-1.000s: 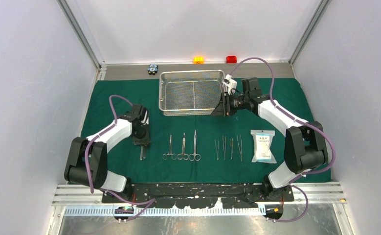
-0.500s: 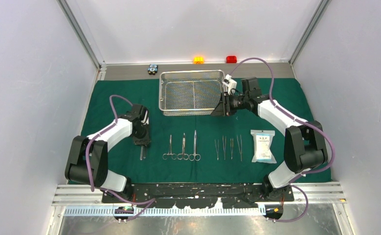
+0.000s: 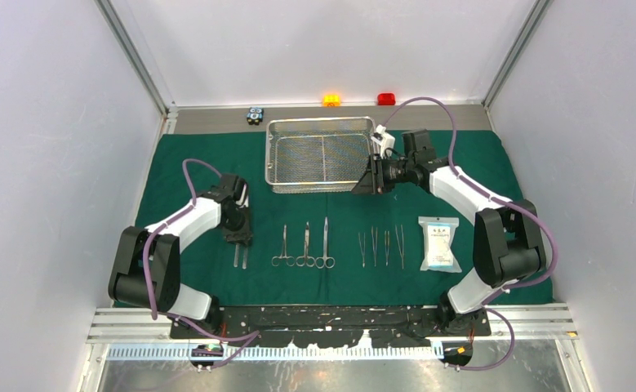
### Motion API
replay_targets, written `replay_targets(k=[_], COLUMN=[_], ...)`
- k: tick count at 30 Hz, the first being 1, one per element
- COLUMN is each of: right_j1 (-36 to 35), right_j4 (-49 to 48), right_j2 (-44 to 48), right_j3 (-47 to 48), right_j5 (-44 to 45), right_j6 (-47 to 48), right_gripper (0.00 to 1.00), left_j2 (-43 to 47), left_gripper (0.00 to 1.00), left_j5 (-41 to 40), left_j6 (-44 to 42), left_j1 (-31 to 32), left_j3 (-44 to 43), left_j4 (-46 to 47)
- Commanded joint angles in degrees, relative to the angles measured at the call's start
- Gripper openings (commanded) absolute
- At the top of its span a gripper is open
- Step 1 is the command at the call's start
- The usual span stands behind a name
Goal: Open and lay out the surgical kit
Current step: Place the medical item in the surgical kit.
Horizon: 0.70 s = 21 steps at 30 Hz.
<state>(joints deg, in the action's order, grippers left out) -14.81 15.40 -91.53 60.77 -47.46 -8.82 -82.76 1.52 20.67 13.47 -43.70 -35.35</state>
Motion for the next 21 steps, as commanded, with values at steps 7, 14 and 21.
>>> replay_targets(k=[7, 14, 21], right_j1=[0.3, 0.2, 0.3], right_j4=[-2.0, -2.1, -2.1], right_j2=[-0.2, -0.4, -0.4], right_j3=[0.3, 0.4, 0.3], right_j5=[-0.7, -1.1, -1.1], right_j6=[0.1, 0.2, 0.3], right_gripper=[0.32, 0.31, 0.31], left_j2=[2.0, -0.2, -2.0], left_gripper=[0.28, 0.22, 0.17], left_j5=[0.1, -0.1, 0.2], left_j6=[-0.2, -1.0, -1.5], left_j1=[-0.6, -0.6, -0.6], left_j3=[-0.9, -2.9, -4.1], left_j4=[1.3, 0.8, 0.5])
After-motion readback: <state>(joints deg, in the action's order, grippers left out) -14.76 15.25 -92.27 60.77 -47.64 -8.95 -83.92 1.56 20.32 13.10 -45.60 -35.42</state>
